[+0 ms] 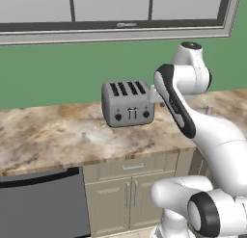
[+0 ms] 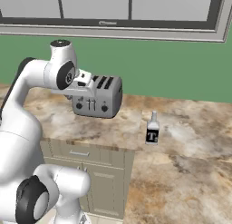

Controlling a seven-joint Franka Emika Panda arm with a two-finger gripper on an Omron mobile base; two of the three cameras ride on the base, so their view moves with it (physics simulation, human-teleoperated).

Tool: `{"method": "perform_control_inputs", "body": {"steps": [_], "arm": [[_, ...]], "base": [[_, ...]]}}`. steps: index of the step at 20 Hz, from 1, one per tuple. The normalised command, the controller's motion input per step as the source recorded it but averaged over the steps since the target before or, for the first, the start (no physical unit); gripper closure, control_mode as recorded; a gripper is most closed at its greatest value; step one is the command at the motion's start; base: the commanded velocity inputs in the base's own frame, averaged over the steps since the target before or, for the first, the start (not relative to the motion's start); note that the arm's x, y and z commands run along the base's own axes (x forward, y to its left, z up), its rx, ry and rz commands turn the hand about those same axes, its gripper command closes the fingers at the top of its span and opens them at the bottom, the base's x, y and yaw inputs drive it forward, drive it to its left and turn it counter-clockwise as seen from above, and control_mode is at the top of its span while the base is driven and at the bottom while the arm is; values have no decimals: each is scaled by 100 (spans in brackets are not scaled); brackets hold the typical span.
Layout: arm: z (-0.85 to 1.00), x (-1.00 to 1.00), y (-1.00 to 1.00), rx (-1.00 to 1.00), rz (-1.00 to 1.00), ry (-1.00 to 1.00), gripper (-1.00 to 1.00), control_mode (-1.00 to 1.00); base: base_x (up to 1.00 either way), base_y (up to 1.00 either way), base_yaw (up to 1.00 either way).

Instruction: Place the drinks on the dining counter in a tight cluster.

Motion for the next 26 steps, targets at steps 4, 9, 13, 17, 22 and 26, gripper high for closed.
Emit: {"method": "perform_control_inputs", "body": {"steps": [4,9,13,17,22,26], "arm": [[-1,15,-31,0,-4,7,-100,-100],[-8,39,-95,0,-21,26,-100,-100],[-18,60,-100,0,-31,33,-100,-100],[-35,47,-99,0,-27,13,-100,-100],[-43,-1,-70,0,-3,-12,-100,-100],[-39,-3,-33,0,1,-23,-100,-100]], "base": [[0,0,0],[0,0,0],[0,0,0],[0,0,0],[0,0,0],[0,0,0]]}}
